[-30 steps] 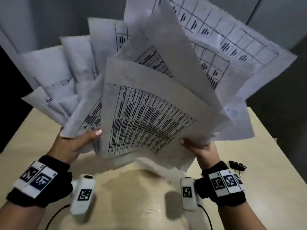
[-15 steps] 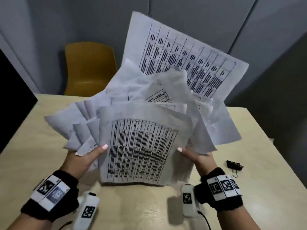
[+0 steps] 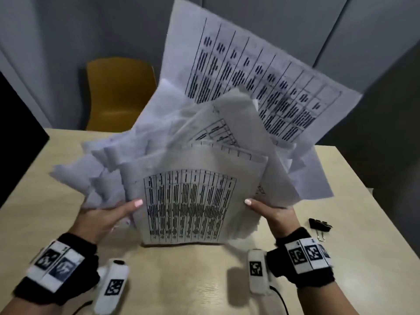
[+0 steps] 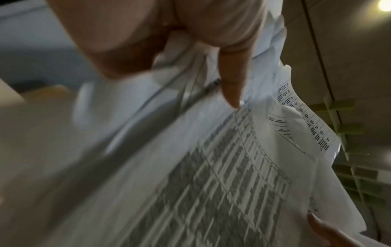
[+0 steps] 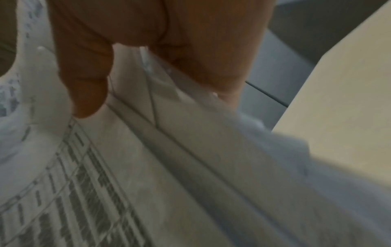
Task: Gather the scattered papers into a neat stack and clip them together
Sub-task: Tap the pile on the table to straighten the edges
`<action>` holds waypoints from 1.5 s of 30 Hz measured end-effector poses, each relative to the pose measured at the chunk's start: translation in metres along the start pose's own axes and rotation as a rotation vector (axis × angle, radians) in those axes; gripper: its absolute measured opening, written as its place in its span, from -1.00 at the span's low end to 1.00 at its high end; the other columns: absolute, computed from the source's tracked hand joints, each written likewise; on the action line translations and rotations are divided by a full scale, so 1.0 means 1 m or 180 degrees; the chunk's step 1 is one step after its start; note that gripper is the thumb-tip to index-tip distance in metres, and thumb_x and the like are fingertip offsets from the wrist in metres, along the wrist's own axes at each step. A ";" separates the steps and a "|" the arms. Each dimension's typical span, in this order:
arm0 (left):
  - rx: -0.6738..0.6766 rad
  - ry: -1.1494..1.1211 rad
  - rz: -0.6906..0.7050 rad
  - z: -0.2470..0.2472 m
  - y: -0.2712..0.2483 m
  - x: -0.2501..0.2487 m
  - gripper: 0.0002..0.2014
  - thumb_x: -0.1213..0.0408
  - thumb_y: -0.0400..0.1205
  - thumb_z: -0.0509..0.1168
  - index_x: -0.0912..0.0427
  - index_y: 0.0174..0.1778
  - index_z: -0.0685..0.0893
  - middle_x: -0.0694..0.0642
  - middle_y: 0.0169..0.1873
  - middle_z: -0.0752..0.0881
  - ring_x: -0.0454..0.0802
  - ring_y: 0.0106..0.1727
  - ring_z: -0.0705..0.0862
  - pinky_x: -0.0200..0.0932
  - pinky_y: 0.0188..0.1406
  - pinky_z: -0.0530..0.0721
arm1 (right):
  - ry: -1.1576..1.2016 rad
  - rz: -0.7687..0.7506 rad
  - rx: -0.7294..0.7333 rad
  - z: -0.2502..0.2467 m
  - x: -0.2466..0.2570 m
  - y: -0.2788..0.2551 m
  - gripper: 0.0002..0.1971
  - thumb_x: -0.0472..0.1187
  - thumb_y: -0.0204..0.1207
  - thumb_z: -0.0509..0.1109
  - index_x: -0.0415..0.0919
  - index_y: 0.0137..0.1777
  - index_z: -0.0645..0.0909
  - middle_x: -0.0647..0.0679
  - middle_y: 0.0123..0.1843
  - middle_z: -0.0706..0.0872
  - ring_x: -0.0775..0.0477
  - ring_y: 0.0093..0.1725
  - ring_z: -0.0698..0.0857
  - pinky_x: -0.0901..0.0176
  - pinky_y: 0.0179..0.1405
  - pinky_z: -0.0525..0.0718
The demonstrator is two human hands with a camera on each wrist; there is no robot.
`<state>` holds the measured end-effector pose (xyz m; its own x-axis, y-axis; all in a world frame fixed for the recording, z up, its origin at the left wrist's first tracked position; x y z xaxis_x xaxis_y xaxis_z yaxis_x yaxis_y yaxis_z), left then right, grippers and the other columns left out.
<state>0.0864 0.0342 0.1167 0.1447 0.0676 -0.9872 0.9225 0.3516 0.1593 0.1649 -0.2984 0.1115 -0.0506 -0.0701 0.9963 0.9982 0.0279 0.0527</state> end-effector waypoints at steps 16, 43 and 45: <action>-0.0363 0.0600 0.0015 0.009 0.005 0.018 -0.54 0.45 0.52 0.38 0.33 0.36 0.53 0.09 0.28 0.62 -0.22 0.29 0.49 -0.84 0.06 0.25 | -0.0120 0.0669 -0.0420 0.008 -0.020 -0.003 -0.82 -0.32 0.30 0.58 -0.09 -0.23 0.65 0.21 -0.34 0.74 0.28 -0.30 0.66 0.57 -0.38 0.60; 0.0066 -0.0393 -0.0476 0.018 0.004 0.014 -0.65 0.57 0.36 0.47 0.21 0.03 0.71 -0.15 -0.19 0.84 -0.19 -0.04 0.79 -0.35 -0.16 0.73 | -0.0283 0.0141 -0.0211 0.016 -0.026 0.010 -0.66 -0.27 0.12 0.68 0.01 -0.16 0.66 0.28 -0.22 0.77 0.21 -0.15 0.72 0.32 0.02 0.72; 0.0053 -0.0261 -0.0434 0.014 0.006 0.016 -0.69 0.67 0.43 0.35 0.20 -0.04 0.70 -0.23 -0.29 0.82 -0.30 -0.15 0.78 -0.43 -0.22 0.71 | 0.0005 0.0118 -0.0317 0.014 -0.029 0.011 -0.63 -0.44 0.11 0.65 -0.06 -0.15 0.68 0.26 -0.27 0.81 0.28 -0.18 0.74 0.43 -0.10 0.71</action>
<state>0.0987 0.0245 0.1017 0.0457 -0.0564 -0.9974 0.9413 0.3366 0.0241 0.1771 -0.2819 0.0838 -0.0135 -0.0724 0.9973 0.9976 -0.0686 0.0085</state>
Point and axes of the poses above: each hand's wrist, its own y-axis towards the middle knuckle, its own z-axis out of the palm, x = y × z, the point moved 4 cm from there along y, towards the middle knuckle
